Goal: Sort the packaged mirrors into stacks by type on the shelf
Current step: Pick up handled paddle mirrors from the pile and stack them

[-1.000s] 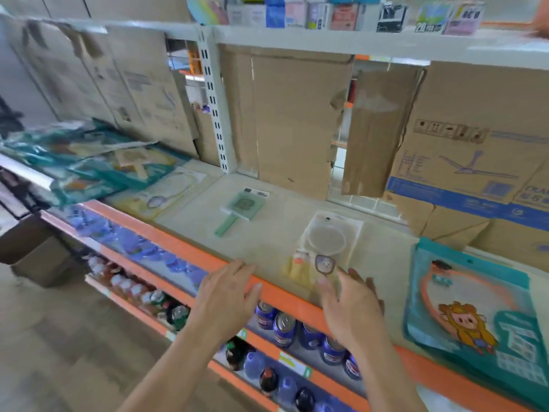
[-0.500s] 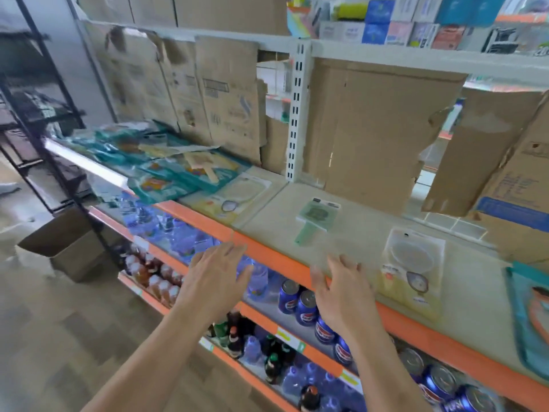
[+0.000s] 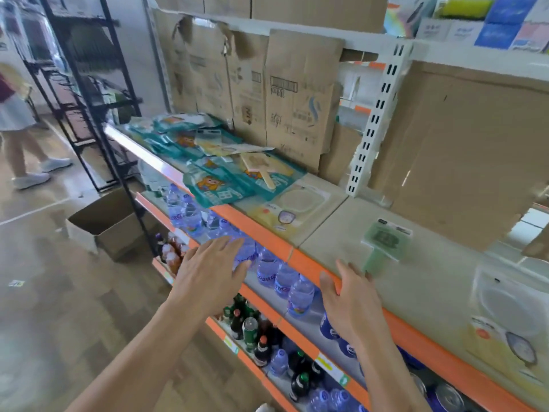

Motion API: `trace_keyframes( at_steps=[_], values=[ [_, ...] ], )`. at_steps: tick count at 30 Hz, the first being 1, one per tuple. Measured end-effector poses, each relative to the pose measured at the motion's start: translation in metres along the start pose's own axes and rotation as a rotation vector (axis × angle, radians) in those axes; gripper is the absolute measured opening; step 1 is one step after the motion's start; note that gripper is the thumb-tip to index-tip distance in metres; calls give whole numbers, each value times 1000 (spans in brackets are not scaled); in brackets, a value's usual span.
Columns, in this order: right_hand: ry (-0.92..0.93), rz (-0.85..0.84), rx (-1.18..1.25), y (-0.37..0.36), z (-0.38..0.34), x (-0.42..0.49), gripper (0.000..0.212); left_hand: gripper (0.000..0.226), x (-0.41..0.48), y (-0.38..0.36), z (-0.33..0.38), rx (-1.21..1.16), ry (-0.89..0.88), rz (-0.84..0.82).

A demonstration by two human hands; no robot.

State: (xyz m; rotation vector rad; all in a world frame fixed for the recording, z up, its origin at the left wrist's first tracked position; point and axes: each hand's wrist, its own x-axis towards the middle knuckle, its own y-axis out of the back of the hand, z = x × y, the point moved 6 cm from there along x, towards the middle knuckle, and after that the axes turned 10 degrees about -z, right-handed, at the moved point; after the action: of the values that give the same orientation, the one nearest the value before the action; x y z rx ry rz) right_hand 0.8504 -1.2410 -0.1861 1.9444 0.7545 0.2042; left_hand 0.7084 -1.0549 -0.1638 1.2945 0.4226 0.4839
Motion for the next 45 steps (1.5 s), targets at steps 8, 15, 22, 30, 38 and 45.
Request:
trace_keyframes(
  at_steps=[8, 15, 22, 30, 38, 45],
  values=[
    [38, -30, 44, -16, -62, 84, 44, 50, 61, 15, -50, 12, 56, 10],
    [4, -37, 90, -18, -88, 158, 42, 53, 142, 32, -75, 36, 29, 15],
    [-49, -65, 21, -12, -89, 192, 47, 52, 201, 31, -84, -28, 0, 29],
    [-140, -83, 42, -16, -97, 214, 45, 52, 267, 37, -86, -47, -85, 22],
    [-207, -83, 92, -29, -119, 247, 40, 48, 321, 49, -87, -37, -237, 3],
    [-258, -79, 41, -46, -143, 278, 34, 43, 348, 47, -90, -26, -364, -42]
  ],
)
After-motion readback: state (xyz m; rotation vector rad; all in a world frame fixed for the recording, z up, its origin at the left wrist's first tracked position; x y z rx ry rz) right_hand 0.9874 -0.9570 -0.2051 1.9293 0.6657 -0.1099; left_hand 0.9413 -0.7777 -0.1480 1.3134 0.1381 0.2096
